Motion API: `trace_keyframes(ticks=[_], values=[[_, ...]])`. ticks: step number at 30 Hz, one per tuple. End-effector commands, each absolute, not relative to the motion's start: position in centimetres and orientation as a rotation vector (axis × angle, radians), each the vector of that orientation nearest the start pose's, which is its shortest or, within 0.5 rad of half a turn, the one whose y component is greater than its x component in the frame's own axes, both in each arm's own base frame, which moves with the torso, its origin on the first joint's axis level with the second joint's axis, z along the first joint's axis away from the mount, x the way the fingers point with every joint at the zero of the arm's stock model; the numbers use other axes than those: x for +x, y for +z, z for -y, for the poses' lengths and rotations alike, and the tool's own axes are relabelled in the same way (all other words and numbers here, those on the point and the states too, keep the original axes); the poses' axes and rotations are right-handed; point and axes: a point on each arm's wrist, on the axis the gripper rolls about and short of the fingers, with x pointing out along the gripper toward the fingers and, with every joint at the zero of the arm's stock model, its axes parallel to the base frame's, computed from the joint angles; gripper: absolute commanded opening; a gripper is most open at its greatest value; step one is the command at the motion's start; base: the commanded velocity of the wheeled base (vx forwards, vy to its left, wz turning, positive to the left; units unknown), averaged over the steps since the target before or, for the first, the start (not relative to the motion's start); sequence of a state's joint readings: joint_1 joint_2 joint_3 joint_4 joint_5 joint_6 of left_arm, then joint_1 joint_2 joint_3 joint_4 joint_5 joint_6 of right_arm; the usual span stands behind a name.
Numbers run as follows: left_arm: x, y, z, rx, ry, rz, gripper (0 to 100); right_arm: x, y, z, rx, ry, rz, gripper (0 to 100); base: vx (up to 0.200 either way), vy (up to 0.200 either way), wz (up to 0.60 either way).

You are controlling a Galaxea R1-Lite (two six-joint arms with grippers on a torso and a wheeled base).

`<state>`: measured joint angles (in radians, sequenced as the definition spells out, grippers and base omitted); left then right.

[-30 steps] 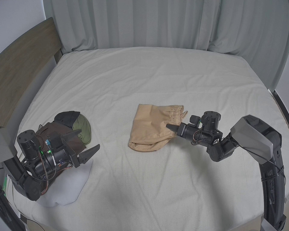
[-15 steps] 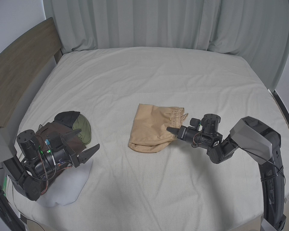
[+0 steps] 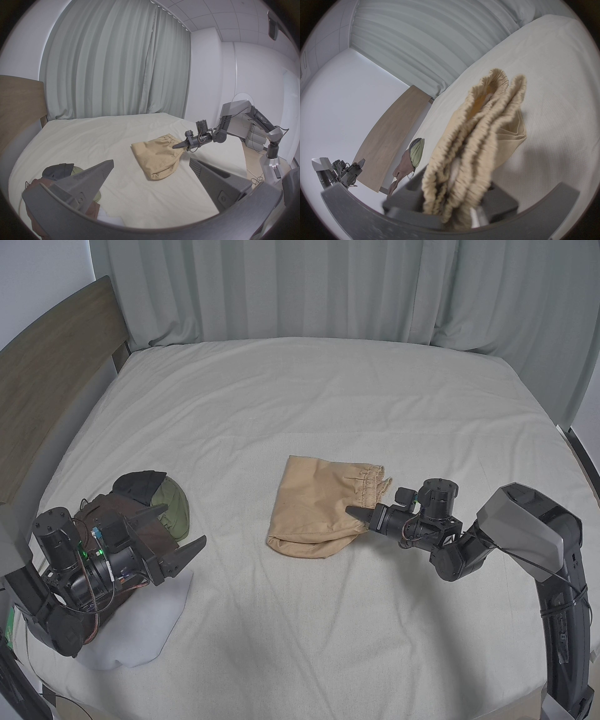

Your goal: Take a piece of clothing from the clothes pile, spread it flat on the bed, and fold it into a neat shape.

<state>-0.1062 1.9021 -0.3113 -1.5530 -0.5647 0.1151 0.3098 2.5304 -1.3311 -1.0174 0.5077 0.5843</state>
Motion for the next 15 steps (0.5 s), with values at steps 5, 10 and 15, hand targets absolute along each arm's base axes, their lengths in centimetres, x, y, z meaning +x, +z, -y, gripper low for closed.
trace_keyframes(ticks=[5,10,15], values=[[26.6,10.4,4.0,0.103,-0.671,0.004,100,44.6,1.4,-14.8,0.572,0.712,-0.449,100,0.000,0.000,0.00],[26.5,10.5,4.0,0.103,-0.671,0.005,100,43.4,2.3,-12.3,0.562,0.660,-0.459,100,0.000,0.000,0.00],[26.4,10.7,4.0,0.105,-0.671,0.014,100,43.0,3.5,-9.7,0.538,0.614,-0.430,100,0.000,0.000,0.00]])
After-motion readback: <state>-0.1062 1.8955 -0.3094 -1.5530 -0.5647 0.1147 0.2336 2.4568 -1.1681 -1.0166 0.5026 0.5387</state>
